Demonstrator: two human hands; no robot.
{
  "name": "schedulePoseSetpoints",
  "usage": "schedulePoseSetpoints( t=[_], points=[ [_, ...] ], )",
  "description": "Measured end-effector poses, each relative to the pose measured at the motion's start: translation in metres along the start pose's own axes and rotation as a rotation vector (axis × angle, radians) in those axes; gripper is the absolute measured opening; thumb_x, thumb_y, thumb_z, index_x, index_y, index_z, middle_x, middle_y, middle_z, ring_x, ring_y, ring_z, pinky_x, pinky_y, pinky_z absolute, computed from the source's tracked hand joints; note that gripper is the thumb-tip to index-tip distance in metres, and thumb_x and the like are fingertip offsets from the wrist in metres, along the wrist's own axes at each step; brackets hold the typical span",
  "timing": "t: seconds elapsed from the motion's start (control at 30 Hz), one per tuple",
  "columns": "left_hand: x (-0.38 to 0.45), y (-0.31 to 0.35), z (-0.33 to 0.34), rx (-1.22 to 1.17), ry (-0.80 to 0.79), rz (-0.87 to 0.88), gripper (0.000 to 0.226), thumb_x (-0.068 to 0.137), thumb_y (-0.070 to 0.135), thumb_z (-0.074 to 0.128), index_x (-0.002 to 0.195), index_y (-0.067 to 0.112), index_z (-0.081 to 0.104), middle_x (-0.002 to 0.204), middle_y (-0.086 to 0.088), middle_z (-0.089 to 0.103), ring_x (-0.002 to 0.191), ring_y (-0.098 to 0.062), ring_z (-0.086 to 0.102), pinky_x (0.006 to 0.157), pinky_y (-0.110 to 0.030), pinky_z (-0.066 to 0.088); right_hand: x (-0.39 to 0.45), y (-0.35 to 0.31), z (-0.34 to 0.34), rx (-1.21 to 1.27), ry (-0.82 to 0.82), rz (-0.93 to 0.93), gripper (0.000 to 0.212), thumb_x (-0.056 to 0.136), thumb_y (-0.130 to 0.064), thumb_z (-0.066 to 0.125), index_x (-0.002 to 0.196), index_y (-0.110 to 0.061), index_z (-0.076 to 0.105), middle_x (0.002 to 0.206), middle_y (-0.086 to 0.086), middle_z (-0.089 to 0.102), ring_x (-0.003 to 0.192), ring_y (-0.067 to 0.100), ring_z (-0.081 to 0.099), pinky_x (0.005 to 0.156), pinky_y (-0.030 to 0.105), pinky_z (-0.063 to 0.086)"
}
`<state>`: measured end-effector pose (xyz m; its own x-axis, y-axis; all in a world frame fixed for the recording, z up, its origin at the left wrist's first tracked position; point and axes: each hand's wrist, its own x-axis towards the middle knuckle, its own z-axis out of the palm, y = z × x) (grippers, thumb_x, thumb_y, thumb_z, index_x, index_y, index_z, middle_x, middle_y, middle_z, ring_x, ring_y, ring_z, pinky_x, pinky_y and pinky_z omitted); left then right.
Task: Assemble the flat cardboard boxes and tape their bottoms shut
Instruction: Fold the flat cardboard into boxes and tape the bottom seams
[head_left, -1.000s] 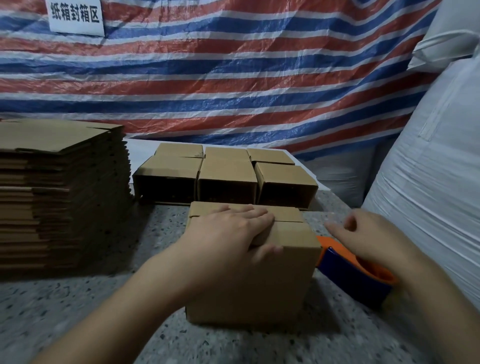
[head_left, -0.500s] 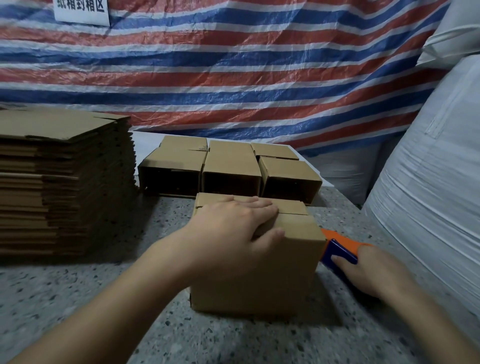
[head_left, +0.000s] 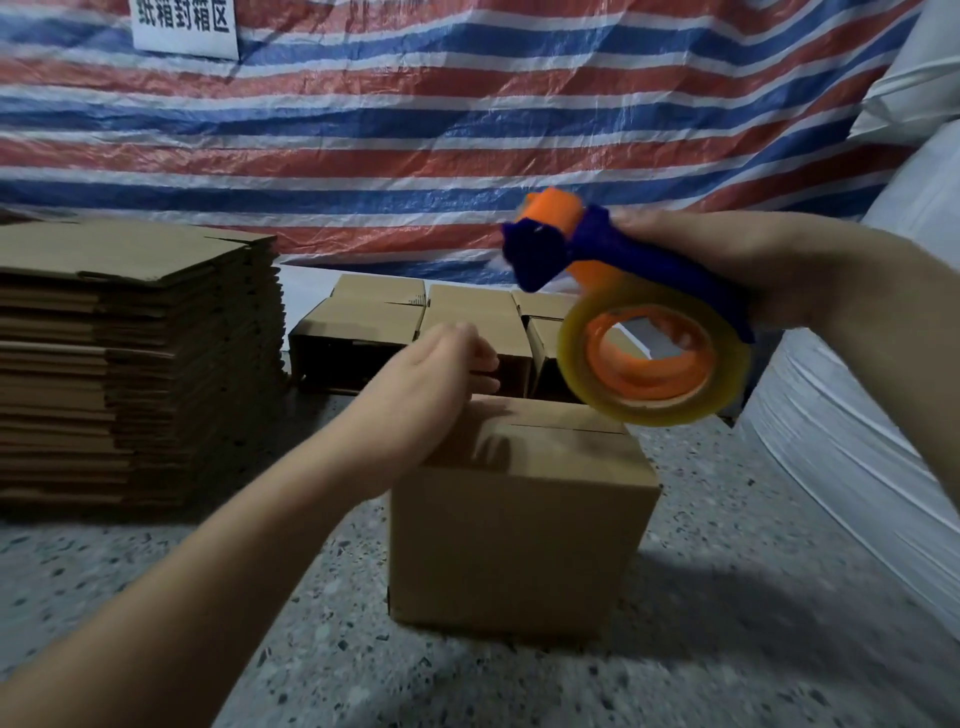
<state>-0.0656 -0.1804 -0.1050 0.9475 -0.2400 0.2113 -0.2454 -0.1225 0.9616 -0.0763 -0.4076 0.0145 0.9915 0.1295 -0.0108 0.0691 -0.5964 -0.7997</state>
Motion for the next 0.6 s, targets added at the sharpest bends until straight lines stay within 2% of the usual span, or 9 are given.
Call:
schedulePoseSetpoints(
  t=[0.1, 0.2, 0.27, 0.33, 0.37, 0.47, 0.6],
  points=[
    [0.005, 0.004, 0.0, -0.398, 0.169, -0.166, 0.051, 0.104, 0.045, 0.029, 0.084, 0.012, 0.062, 0.084, -0.004, 0.076, 0.091, -0.017, 0.071, 0.089, -0.039, 0.049, 0.016, -0.014, 0.018, -0.05, -0.118, 0.07, 0.072, 0.056, -0.072, 0.07, 0.1, -0.016, 0.066, 0.072, 0.006, 0.072, 0.053, 0.015, 0.066, 0.046, 0.027, 0.055],
    [0.001, 0.006, -0.008, -0.607, 0.192, -0.207, 0.056, 0.102, 0.055, 0.028, 0.096, 0.008, 0.057, 0.103, -0.016, 0.073, 0.097, -0.022, 0.071, 0.09, -0.042, 0.051, 0.025, -0.017, 0.03, -0.135, -0.201, 0.105, 0.076, 0.054, -0.071, 0.073, 0.105, -0.015, 0.068, 0.078, 0.005, 0.075, 0.057, 0.014, 0.069, 0.047, 0.025, 0.053],
    [-0.001, 0.007, -0.011, -0.654, 0.19, -0.231, 0.054, 0.101, 0.054, 0.032, 0.109, 0.006, 0.054, 0.112, -0.019, 0.069, 0.101, -0.024, 0.069, 0.095, -0.043, 0.05, 0.03, -0.02, 0.034, -0.174, -0.216, 0.123, 0.08, 0.051, -0.071, 0.074, 0.106, -0.014, 0.068, 0.079, 0.005, 0.076, 0.056, 0.013, 0.069, 0.047, 0.024, 0.052],
    [-0.002, 0.008, -0.012, -0.631, 0.169, -0.259, 0.052, 0.101, 0.051, 0.037, 0.118, 0.004, 0.054, 0.112, -0.017, 0.069, 0.103, -0.024, 0.068, 0.096, -0.041, 0.05, 0.033, -0.023, 0.036, -0.211, -0.222, 0.139, 0.079, 0.048, -0.071, 0.075, 0.104, -0.014, 0.069, 0.078, 0.005, 0.076, 0.055, 0.013, 0.069, 0.046, 0.024, 0.052],
    [-0.002, 0.01, -0.012, -0.63, 0.159, -0.266, 0.048, 0.101, 0.048, 0.04, 0.119, 0.006, 0.055, 0.108, -0.014, 0.071, 0.103, -0.023, 0.068, 0.096, -0.04, 0.051, 0.034, -0.025, 0.037, -0.223, -0.223, 0.145, 0.078, 0.048, -0.07, 0.075, 0.102, -0.014, 0.069, 0.077, 0.005, 0.076, 0.055, 0.013, 0.069, 0.045, 0.024, 0.052],
    [-0.003, 0.011, -0.013, -0.643, 0.135, -0.249, 0.027, 0.101, 0.032, 0.047, 0.098, 0.012, 0.064, 0.076, -0.002, 0.072, 0.091, -0.018, 0.068, 0.094, -0.037, 0.051, 0.035, -0.025, 0.036, -0.228, -0.225, 0.158, 0.075, 0.051, -0.068, 0.073, 0.101, -0.013, 0.068, 0.076, 0.004, 0.076, 0.055, 0.013, 0.07, 0.045, 0.023, 0.052],
    [0.0, 0.008, -0.01, -0.692, 0.142, -0.235, 0.016, 0.099, 0.014, 0.049, 0.106, 0.008, 0.062, 0.065, 0.0, 0.069, 0.086, -0.016, 0.069, 0.088, -0.034, 0.053, 0.034, -0.023, 0.035, -0.207, -0.218, 0.167, 0.074, 0.052, -0.068, 0.072, 0.101, -0.013, 0.07, 0.077, 0.005, 0.076, 0.055, 0.013, 0.069, 0.045, 0.024, 0.052]
  ],
)
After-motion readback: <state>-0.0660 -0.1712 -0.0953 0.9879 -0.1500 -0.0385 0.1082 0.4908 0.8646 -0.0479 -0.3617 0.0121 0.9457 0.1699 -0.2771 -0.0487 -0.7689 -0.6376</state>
